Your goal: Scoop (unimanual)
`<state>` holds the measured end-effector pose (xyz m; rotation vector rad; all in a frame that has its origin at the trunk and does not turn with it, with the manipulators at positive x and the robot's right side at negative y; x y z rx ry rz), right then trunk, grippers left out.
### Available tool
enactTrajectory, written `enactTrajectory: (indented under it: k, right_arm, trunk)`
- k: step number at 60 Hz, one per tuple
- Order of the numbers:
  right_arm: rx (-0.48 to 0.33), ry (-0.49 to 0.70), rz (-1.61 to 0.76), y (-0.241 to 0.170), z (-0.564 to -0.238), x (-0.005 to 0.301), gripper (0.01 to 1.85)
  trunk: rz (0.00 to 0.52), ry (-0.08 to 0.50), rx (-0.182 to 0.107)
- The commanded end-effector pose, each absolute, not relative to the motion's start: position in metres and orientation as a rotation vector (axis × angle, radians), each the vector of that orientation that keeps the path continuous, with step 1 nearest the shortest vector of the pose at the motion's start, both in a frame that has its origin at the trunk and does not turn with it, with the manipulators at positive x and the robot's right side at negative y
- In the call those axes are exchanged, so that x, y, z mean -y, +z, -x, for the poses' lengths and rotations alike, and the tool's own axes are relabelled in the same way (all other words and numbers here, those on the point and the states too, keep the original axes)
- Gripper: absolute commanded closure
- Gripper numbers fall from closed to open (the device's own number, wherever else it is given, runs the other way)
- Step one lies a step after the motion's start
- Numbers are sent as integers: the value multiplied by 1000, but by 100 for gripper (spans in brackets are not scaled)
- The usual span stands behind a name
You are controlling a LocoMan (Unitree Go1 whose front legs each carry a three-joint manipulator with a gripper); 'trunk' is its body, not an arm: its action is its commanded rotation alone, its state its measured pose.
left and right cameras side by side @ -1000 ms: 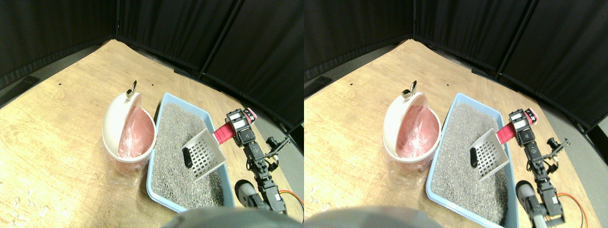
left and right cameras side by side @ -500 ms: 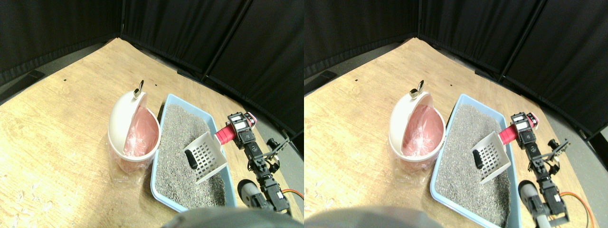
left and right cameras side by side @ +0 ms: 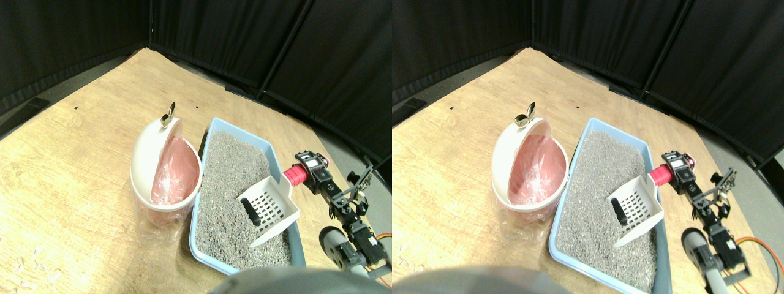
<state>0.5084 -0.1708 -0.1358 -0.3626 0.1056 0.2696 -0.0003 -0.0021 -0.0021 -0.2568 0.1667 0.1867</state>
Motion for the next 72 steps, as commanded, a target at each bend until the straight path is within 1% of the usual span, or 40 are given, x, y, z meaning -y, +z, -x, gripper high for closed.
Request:
enactTrajectory:
  k: [1, 3, 6, 9, 12, 19, 22, 33, 34, 41, 42, 46, 57, 61, 66, 72]
  right_arm:
    - [-71, 267, 260, -136, -508, 172, 180]
    - [-82, 230, 237, -137, -506, 173, 180]
    - [-74, 222, 229, -137, -505, 173, 180]
    - [-76, 186, 179, -136, -504, 175, 180]
    - [-68, 186, 176, -135, -505, 176, 180]
    - [-55, 188, 67, -129, -508, 182, 180]
    - [-50, 163, 21, -126, -509, 184, 180]
    - [14, 191, -27, -112, -513, 186, 180]
    - [42, 213, -74, -109, -515, 186, 180]
    - [67, 225, -158, -102, -517, 187, 180]
    - [81, 241, -199, -99, -519, 189, 180]
    - [96, 200, -198, -95, -520, 189, 180]
    - [115, 202, -221, -92, -520, 188, 180]
    - [125, 202, -288, -98, -522, 189, 180]
    - [112, 185, -408, -108, -525, 190, 180]
    - [101, 171, -454, -114, -528, 191, 180]
  trunk:
    - [262, 185, -158]
    - [259, 182, -155]
    - [256, 177, -150]
    - [251, 174, -146]
    - [247, 172, -143]
    - [241, 170, -136]
    - [238, 169, -134]
    - [239, 176, -130]
    - [239, 176, -130]
    - [238, 179, -122]
    - [238, 179, -122]
    - [238, 182, -118]
    - [241, 193, -105]
    - [241, 197, -100]
    - [239, 200, -97]
    - [237, 200, -93]
